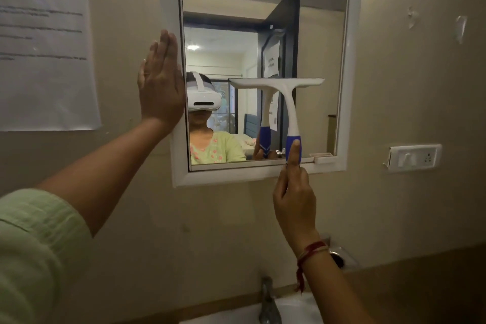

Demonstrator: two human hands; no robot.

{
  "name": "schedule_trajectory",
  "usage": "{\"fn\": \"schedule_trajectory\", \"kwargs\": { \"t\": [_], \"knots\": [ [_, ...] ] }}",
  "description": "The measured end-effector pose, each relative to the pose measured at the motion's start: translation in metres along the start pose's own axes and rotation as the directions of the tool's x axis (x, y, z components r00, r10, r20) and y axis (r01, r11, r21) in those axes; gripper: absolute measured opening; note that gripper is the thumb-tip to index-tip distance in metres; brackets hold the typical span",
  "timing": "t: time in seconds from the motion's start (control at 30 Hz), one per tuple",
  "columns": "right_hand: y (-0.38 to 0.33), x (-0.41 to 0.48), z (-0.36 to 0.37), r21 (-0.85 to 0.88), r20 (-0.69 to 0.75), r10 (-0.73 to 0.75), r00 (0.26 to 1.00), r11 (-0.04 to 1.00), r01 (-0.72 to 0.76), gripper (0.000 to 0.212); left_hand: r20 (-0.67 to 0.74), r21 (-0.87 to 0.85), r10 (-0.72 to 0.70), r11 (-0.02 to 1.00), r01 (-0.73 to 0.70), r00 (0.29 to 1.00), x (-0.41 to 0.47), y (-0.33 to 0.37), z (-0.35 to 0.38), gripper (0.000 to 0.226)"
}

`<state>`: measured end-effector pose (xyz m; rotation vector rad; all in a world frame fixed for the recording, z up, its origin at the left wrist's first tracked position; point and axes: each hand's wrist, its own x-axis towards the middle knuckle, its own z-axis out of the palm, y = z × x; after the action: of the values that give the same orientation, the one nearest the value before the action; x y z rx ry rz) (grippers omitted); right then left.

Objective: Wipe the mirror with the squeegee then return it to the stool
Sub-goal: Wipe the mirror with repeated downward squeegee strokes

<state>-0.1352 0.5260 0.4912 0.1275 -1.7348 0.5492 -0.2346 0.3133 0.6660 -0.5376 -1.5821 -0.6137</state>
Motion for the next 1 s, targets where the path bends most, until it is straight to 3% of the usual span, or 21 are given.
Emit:
{"fn": "schedule_trajectory", "kwargs": {
  "t": [0.17,0.33,0.47,0.6,1.0],
  "knots": [
    [-0.001,-0.025,-0.006,0.001,0.034,0.048,0.998,0.999,-0.048,0.074,0.009,0.01,-0.011,1.0,0.011,1.0,0.001,0.001,0.0,0.048],
    [-0.002,-0.054,-0.011,0.001,0.057,0.085,0.995,0.996,-0.085,0.064,0.022,0.027,-0.013,1.0,0.012,1.0,0.001,-0.001,0.0,0.049],
    [0.0,-0.081,-0.015,-0.017,0.113,0.125,0.986,0.992,-0.124,0.08,0.017,0.099,-0.03,0.995,0.028,0.999,0.001,0.0,-0.001,0.049],
    [-0.001,-0.099,-0.02,-0.049,0.136,0.163,0.977,0.986,-0.157,0.071,0.031,0.158,-0.042,0.987,0.037,0.999,0.002,0.0,-0.002,0.05],
    [-0.008,-0.13,-0.04,-0.08,0.22,0.236,0.946,0.971,-0.224,0.073,0.056,0.164,-0.07,0.985,0.06,0.996,0.002,0.0,-0.004,0.049]
  ]
}}
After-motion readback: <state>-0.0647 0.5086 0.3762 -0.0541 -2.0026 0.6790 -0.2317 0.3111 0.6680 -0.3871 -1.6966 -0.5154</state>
